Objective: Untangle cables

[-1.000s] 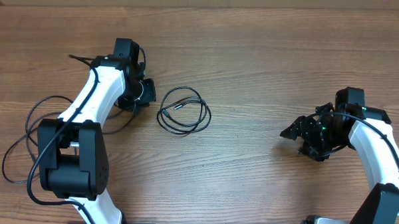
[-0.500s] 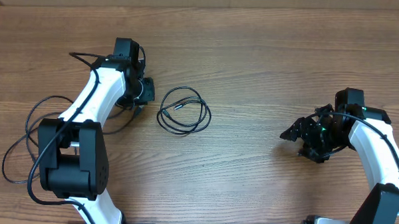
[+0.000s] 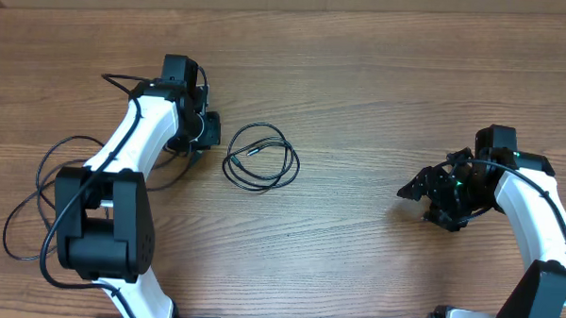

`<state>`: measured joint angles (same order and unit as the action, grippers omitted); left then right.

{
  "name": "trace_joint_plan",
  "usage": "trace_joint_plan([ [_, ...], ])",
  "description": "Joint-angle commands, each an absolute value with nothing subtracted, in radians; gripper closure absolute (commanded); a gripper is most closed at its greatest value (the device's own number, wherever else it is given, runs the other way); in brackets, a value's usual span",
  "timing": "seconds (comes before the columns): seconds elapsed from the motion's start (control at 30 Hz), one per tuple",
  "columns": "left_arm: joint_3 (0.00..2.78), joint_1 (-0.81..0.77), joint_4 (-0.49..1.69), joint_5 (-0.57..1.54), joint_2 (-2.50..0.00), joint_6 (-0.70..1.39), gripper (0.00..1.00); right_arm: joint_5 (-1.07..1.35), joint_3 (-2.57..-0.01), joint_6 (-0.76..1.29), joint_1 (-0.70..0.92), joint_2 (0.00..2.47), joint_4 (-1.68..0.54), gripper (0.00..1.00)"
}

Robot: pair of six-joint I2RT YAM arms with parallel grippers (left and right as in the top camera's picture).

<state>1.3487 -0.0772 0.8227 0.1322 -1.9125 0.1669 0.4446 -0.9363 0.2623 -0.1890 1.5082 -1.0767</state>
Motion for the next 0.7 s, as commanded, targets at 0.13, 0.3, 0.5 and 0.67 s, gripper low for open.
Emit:
trace_joint_plan([
  [0.13,1.343,-0.079,0.842,0.154,-2.008,0.141,0.96,0.445,-0.957,0.257,-0.19,1.494,-1.076,0.3],
  [0.3,1.343,-0.079,0.84,0.035,-2.014,0.147,0.96,0.445,-0.957,0.257,-0.19,1.494,-1.076,0.3],
  [0.5,1.343,-0.075,0.891,-0.273,-2.014,0.266,0.96,0.445,-0.957,0.257,-0.19,1.494,-1.08,0.3],
  [0.67,1.343,-0.064,0.896,-0.278,-2.015,0.281,0.96,0.445,-0.957,0.256,-0.19,1.494,-1.087,0.3],
])
